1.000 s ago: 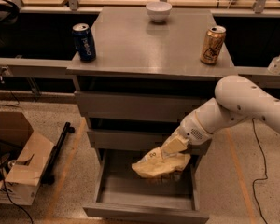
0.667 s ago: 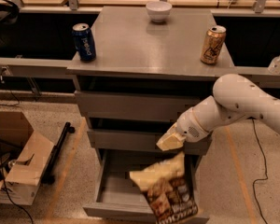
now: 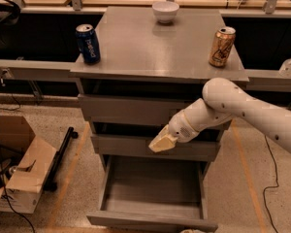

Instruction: Place brown chip bag into bottom drawer

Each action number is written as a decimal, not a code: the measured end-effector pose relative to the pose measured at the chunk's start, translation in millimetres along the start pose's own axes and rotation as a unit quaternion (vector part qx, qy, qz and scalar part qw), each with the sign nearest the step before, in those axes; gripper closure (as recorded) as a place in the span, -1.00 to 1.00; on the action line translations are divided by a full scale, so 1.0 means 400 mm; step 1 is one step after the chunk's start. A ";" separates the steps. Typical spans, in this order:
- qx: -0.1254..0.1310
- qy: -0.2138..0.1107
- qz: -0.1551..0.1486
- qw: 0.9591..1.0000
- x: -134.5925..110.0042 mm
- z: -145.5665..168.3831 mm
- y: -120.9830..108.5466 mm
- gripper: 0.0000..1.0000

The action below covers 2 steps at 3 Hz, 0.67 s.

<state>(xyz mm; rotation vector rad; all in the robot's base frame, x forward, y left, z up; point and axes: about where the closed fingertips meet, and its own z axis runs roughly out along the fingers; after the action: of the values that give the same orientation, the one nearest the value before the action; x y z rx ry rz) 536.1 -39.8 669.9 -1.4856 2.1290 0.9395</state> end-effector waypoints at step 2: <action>-0.007 0.000 0.001 1.000 0.003 0.018 -0.003 0.25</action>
Offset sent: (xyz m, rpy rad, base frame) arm 0.0009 0.0028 -0.0054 0.0059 0.0095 0.0043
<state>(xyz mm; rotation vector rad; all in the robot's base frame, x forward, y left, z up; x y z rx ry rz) 536.1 -35.6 663.6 -1.4895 2.1283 0.9585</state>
